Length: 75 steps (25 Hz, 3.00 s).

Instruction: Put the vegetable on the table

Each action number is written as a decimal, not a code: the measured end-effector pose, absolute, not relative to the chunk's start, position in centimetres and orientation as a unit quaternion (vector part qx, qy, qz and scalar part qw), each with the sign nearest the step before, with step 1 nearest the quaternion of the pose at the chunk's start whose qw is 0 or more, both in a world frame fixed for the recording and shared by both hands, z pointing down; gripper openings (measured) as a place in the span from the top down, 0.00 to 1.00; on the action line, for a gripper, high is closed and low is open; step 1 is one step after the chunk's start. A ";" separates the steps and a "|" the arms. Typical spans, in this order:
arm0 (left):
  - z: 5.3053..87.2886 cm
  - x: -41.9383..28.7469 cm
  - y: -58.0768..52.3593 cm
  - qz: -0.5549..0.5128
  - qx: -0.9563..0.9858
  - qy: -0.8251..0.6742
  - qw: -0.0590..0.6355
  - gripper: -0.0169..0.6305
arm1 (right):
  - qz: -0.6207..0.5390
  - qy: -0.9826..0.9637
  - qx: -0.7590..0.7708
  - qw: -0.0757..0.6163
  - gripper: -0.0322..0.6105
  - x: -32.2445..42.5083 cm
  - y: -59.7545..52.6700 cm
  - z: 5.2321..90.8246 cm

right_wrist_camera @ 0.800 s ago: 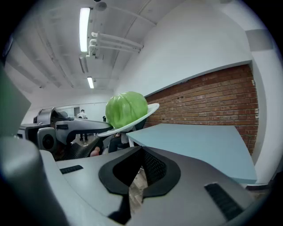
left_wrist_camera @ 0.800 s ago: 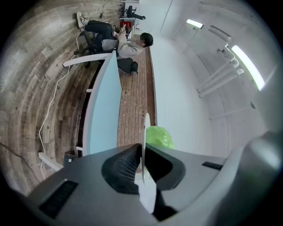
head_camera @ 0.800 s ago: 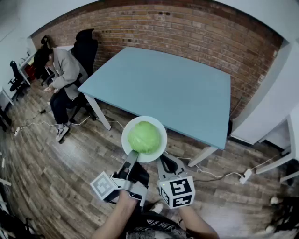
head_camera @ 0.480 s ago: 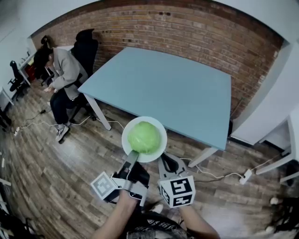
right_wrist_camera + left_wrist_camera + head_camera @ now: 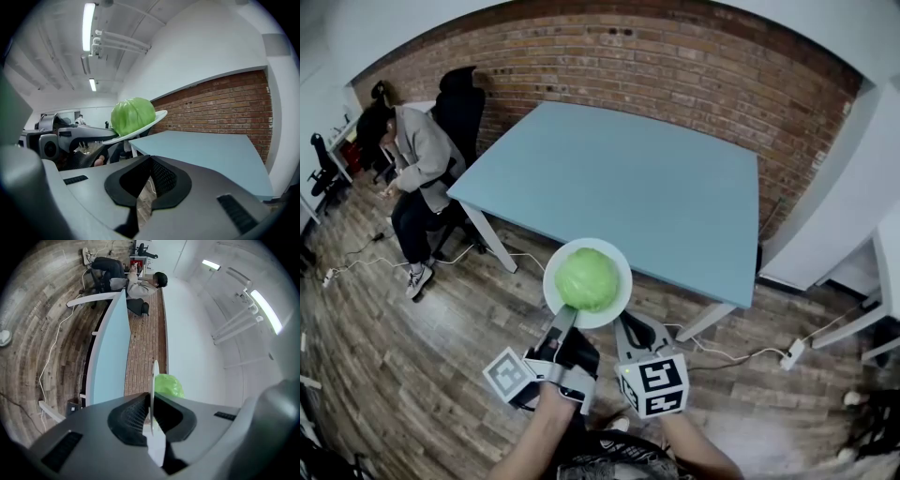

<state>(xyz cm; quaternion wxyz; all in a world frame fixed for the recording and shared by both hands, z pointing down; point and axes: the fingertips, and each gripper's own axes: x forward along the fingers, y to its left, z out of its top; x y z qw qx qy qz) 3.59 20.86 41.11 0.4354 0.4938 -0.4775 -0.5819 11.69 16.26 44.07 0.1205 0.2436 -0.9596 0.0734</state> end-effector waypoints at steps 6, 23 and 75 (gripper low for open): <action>41.6 1.2 18.6 -0.582 0.498 -0.465 0.445 0.95 | 0.068 -0.957 0.251 0.124 0.94 9.3 14.3 44.3; 42.0 -7.7 11.7 -0.562 0.506 -0.442 0.482 0.95 | 0.074 -0.942 0.294 0.141 0.94 1.2 8.5 43.8; 44.5 -13.7 -2.2 -0.511 0.539 -0.390 0.545 0.94 | 0.085 -0.910 0.381 0.142 0.94 -4.1 -4.8 45.0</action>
